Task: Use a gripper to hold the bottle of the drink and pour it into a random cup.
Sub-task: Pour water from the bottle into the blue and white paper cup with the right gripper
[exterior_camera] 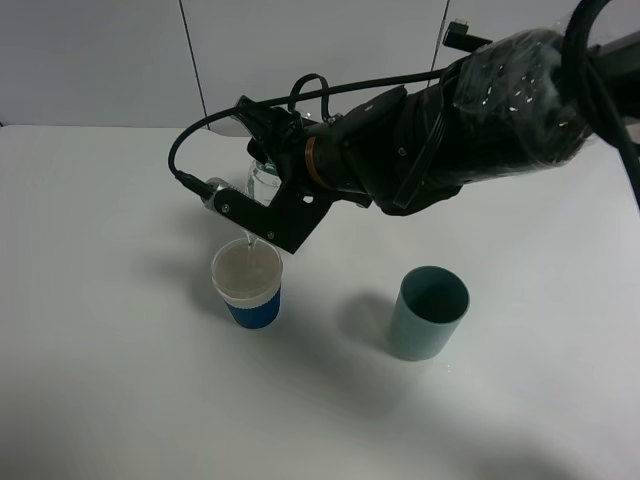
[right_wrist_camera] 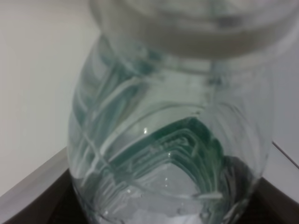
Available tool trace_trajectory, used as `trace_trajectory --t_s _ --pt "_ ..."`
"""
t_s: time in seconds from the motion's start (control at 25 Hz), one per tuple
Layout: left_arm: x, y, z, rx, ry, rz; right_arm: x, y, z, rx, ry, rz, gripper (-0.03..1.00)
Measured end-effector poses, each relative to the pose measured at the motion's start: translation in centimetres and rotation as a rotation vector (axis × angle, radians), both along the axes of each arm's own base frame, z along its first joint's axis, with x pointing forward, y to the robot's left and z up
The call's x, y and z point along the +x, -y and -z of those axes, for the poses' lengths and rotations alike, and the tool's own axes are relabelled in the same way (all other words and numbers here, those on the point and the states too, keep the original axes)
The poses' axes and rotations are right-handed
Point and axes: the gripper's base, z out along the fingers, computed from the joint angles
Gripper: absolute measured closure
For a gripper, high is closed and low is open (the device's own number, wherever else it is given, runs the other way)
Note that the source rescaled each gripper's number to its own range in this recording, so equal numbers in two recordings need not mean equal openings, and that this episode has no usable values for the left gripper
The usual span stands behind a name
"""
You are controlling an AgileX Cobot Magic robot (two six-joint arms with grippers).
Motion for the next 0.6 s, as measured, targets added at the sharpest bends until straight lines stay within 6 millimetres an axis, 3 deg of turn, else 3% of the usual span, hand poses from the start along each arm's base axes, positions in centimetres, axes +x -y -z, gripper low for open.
trace_trajectory --t_s 0.6 --pt "0.00 0.00 0.00 0.000 0.000 0.000 0.00 -0.07 -0.05 -0.012 0.014 -0.019 0.97"
